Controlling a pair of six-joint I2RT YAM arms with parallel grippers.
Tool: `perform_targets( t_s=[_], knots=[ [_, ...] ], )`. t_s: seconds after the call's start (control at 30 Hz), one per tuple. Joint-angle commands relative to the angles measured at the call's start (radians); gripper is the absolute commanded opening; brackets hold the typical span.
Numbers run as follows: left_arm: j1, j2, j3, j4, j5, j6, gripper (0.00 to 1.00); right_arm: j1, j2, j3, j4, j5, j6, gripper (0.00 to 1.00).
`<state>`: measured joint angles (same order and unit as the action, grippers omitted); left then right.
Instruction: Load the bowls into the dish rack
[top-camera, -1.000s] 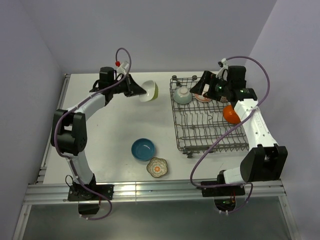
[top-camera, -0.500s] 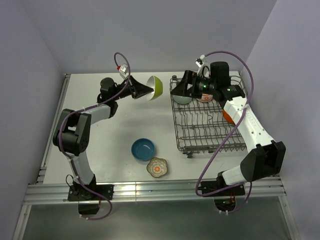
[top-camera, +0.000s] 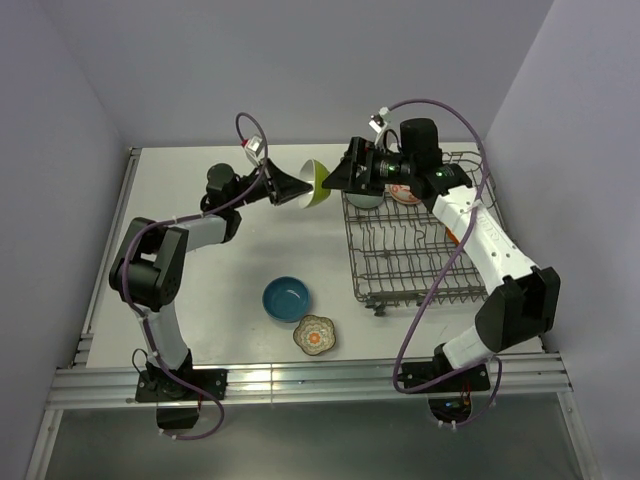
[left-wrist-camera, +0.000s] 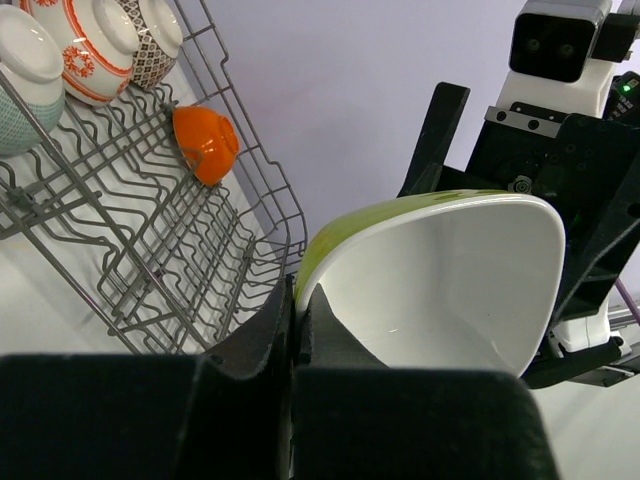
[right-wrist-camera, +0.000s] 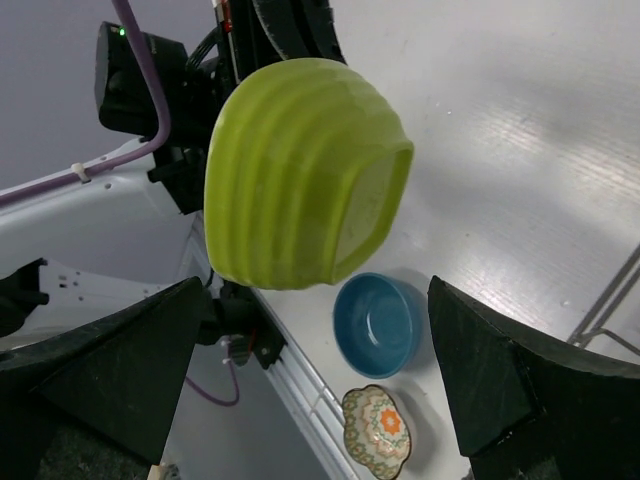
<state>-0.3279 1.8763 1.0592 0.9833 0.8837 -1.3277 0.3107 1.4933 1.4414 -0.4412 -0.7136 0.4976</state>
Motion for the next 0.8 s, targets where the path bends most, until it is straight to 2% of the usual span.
perform_targets(
  t_s=[0.0,0.37,0.47,0.6,0.77],
  knots=[
    [-0.011,-0.032,-0.005,0.068,-0.014,0.016,0.0,0.01,0.024,0.039,0.068,-0.069,0.058,1.0],
    [-0.037,-0.039,0.021,-0.054,-0.028,0.119,0.0,0.059,0.047,0.063,0.076,-0.087,0.078,1.0],
    [-0.042,-0.04,0.021,-0.09,-0.032,0.142,0.0,0.059,0.042,0.068,0.076,-0.09,0.078,0.97],
    [-0.042,-0.04,0.022,-0.112,-0.038,0.156,0.0,0.059,0.033,0.053,0.091,-0.099,0.091,0.89],
    [-0.043,-0.043,0.03,-0.121,-0.038,0.166,0.0,0.059,0.045,0.037,0.088,-0.076,0.091,0.86]
  ],
)
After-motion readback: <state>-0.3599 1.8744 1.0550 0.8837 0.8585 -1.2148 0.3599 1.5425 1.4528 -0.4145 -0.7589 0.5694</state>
